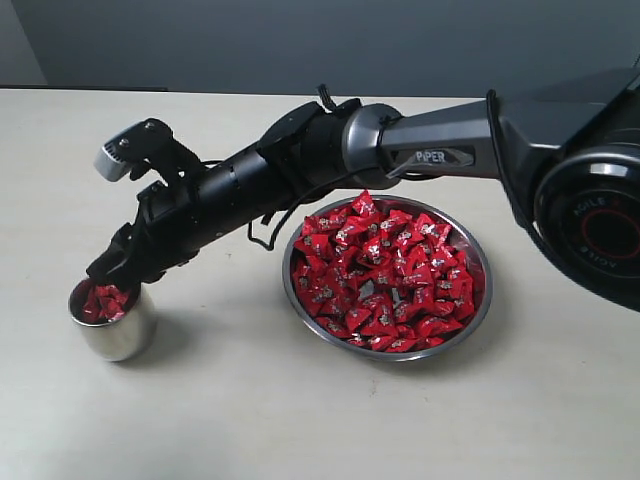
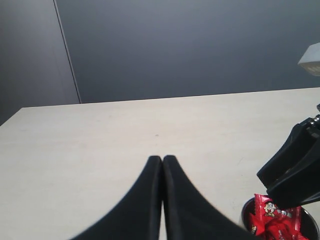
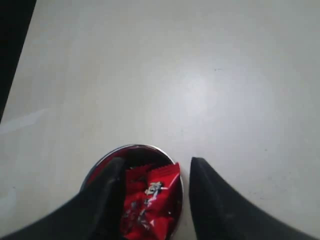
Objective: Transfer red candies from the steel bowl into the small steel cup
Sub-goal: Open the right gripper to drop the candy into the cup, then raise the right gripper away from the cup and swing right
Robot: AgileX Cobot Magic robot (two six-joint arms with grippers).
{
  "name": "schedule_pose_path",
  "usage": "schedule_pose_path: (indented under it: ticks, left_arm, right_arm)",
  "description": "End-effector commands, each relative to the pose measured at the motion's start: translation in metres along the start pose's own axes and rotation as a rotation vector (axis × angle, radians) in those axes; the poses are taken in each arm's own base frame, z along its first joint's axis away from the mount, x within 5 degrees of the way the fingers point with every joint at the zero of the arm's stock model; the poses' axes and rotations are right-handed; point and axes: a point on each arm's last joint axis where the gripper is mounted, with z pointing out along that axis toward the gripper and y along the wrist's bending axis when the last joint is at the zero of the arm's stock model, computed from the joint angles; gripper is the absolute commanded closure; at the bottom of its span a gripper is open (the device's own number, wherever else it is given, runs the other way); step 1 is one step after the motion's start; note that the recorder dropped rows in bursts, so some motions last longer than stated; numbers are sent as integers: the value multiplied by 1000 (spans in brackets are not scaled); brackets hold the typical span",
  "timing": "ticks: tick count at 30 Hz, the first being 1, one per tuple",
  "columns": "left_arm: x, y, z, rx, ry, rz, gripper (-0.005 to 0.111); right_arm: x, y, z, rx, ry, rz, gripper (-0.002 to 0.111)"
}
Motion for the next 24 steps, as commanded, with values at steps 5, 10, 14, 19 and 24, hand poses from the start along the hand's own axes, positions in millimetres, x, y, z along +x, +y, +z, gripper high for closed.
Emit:
schedule_pose_path:
  ticks: [5,10,14,19,24]
  left_arm:
    - [1,0,0,-1,-6,0,106]
    - [1,0,0,-1,-6,0,106]
    - [1,0,0,-1,-6,0,106]
    - [1,0,0,-1,-6,0,106]
    - [1,0,0,-1,-6,0,106]
  right_arm:
    - [-20,9,-15,9,-37,-45,67]
    - [-36,3,-41,70,-79,-56,67]
    - [-49,-4,-80,146,-66,-22,67]
    - [-48,-14,-121,289,66,-5,67]
    - [-46,-23,-158,469,162,82,69]
